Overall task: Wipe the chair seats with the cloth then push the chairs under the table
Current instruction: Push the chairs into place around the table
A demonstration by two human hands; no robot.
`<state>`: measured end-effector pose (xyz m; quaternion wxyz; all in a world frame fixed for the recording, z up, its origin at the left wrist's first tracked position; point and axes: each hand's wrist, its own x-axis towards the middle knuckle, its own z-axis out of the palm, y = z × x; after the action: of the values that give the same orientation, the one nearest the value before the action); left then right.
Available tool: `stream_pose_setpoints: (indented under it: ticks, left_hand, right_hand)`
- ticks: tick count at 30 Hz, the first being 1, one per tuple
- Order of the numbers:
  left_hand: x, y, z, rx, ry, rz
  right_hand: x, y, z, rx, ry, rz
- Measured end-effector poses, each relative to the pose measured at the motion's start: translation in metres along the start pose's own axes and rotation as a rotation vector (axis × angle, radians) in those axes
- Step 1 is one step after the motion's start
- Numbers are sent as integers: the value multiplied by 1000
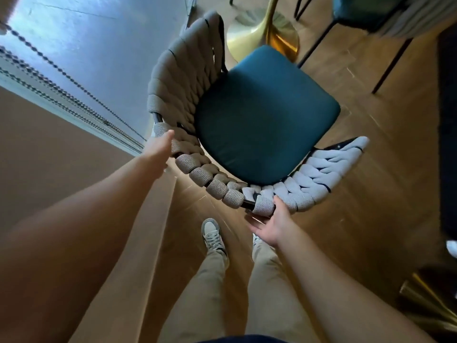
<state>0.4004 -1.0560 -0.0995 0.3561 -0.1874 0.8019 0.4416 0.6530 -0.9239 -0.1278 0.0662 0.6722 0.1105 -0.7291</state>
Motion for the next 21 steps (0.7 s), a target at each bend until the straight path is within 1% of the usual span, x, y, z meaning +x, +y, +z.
stream_pose_setpoints:
  ticks: [5, 11, 15, 21]
  left_hand:
    - [34, 18, -1, -45, -44, -124]
    - [66, 35, -3, 43, -54, -180]
    - [86, 41, -4, 111, -82, -187]
    - [88, 39, -5, 129, -52, -170]
  right_hand:
    - [12, 3, 2, 109, 15, -25]
    - [21, 3, 6, 180, 83, -21]
    - [22, 1, 10, 185, 126, -13]
    - [21, -1, 11, 198, 125, -16]
